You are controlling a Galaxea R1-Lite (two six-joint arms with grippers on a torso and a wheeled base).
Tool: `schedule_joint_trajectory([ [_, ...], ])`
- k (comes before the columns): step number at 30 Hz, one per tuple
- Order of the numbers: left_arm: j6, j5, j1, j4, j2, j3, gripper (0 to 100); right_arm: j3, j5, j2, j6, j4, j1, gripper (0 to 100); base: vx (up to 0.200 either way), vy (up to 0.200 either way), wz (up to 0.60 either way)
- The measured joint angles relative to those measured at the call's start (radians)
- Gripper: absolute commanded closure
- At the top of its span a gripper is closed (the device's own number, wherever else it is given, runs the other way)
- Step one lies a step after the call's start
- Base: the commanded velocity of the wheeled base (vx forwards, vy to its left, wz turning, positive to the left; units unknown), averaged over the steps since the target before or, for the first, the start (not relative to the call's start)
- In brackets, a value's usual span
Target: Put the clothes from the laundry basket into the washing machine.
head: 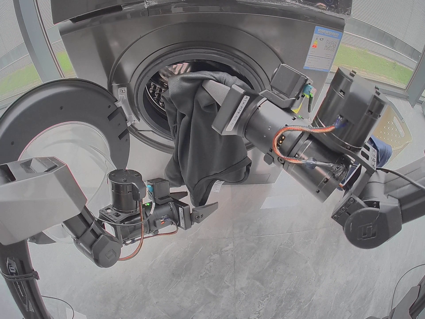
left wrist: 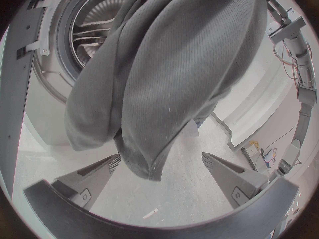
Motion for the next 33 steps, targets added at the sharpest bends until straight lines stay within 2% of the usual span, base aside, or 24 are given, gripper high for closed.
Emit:
schedule_joint_trajectory([
  [7,0.0,0.028,-0.008,-0.034,0.037,-0.034,0,0.014,0.0,-0.008,0.0,-0.001,0.001,100,0.0,0.0,0.0],
  [8,0.0,0.034,-0.009,-0.041,0.043,-0.04,100,0.015,0.0,-0.009,0.0,-0.002,0.0,100,0.0,0.0,0.0],
  [25,0.0,0.048,-0.023,-0.099,0.069,-0.064,100,0.043,0.001,-0.032,0.001,-0.001,-0.015,100,0.0,0.0,0.0],
  [30,0.001,0.047,-0.037,-0.111,0.017,0.0,100,0.062,0.004,-0.032,0.002,-0.002,-0.029,100,0.0,0.0,0.0],
  [33,0.003,0.046,-0.048,-0.122,-0.054,0.09,100,0.092,0.008,-0.032,0.003,-0.01,-0.05,100,0.0,0.0,0.0],
])
